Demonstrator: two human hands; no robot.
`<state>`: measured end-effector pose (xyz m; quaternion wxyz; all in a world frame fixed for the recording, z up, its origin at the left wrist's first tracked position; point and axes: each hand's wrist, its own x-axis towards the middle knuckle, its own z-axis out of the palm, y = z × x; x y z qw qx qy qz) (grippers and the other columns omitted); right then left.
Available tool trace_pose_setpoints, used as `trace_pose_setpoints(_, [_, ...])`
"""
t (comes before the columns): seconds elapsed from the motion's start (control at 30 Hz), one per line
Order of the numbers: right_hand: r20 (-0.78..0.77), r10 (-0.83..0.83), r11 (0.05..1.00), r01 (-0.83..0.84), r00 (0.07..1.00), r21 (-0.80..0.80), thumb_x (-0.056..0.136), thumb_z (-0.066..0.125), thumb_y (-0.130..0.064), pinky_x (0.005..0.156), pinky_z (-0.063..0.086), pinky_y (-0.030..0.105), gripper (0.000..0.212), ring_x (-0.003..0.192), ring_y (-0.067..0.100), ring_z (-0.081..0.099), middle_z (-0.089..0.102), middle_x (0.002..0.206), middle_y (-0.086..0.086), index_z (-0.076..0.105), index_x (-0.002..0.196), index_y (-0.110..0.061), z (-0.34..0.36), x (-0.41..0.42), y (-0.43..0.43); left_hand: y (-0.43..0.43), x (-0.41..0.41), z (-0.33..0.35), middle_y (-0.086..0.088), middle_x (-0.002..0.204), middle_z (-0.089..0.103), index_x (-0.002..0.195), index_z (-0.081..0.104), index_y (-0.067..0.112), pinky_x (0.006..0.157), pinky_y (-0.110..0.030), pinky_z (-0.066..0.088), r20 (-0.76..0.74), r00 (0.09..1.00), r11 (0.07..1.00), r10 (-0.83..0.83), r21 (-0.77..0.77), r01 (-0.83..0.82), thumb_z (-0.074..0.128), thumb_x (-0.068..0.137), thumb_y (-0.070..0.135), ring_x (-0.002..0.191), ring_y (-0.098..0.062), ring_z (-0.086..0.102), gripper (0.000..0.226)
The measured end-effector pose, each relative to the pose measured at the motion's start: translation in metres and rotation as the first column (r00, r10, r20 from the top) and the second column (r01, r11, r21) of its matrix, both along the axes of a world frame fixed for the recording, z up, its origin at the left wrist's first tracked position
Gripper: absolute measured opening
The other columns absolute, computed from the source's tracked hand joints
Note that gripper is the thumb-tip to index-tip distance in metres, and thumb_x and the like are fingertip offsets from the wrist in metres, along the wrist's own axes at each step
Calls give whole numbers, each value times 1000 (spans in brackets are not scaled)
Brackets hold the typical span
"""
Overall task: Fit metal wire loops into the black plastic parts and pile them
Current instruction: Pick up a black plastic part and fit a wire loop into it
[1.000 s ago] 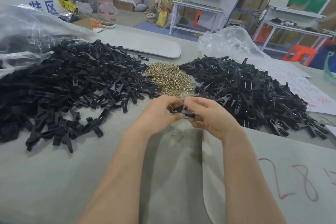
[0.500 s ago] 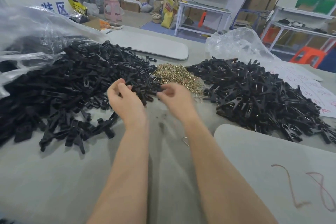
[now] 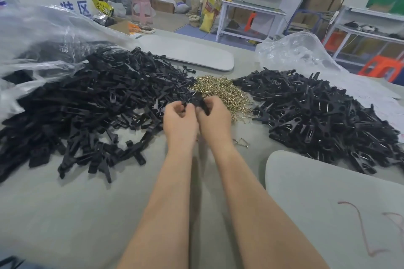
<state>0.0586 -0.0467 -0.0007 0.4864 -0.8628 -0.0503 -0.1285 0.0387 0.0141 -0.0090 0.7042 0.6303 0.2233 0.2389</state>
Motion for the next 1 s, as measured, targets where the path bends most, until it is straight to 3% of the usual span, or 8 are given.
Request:
trace_pose_setpoints(0.1, [98,-35,990,48,995,-134,89,54,-11,90,43,36,17,99,21,56,64,105,3,59,105,-14,12,-7,-26,-13,-1,1,-4,90,67,97,63,12,86,-40,54,-7,965,963,-261,66,261,61,91,25,82,-16,62,14])
trace_pose_setpoints(0.27, [192,21,937,48,981,-346,91,50,-11,86,40,40,18,98,28,52,56,107,8,58,107,-11,10,-18,-50,-23,-2,2,8,63,63,72,67,19,80,-39,55,-20,910,901,-415,126,414,62,89,38,65,-10,59,26])
trace_pose_setpoints(0.4, [174,14,941,46,985,-335,92,49,-8,78,33,28,18,98,25,49,55,108,11,57,108,-7,1,-20,-57,-30,-2,1,2,65,60,69,63,16,75,-37,50,-88,919,861,-384,325,391,55,94,34,76,-30,61,32])
trace_pose_setpoints(0.47, [147,10,946,39,989,-323,93,48,-8,76,30,23,18,99,24,49,56,110,11,57,108,-6,-6,-21,-58,-32,-4,0,2,76,66,79,66,17,70,-28,42,-150,947,824,-283,467,320,53,94,36,86,-23,63,28])
trace_pose_setpoints(0.53, [131,13,940,33,991,-339,92,49,-7,80,32,24,21,101,24,49,55,112,11,59,111,-7,-11,-21,-60,-33,-6,-2,4,88,67,95,66,17,78,-28,45,-147,970,827,-192,508,241,56,92,36,91,-17,62,22])
trace_pose_setpoints(0.7, [141,15,919,42,990,-393,89,49,-6,77,33,29,22,99,28,50,55,105,12,63,106,-7,-12,-20,-60,-33,-5,-1,6,88,67,95,65,19,85,-30,49,-151,950,851,-275,422,313,66,85,29,91,-15,63,14])
trace_pose_setpoints(0.87, [80,18,956,6,997,-292,88,54,-4,91,37,27,33,108,24,52,58,114,11,59,120,-9,-13,-19,-67,-30,-5,2,-4,86,66,80,59,20,90,-39,53,-58,945,944,-321,63,325,63,85,8,89,-23,66,14])
trace_pose_setpoints(1.0, [-9,-32,991,33,999,130,92,56,-9,92,48,33,27,99,23,62,63,103,6,58,118,-9,-6,-19,-73,-23,-6,5,4,68,63,85,60,15,65,-16,54,95,933,911,-346,-205,358,48,92,-4,63,-5,64,25])
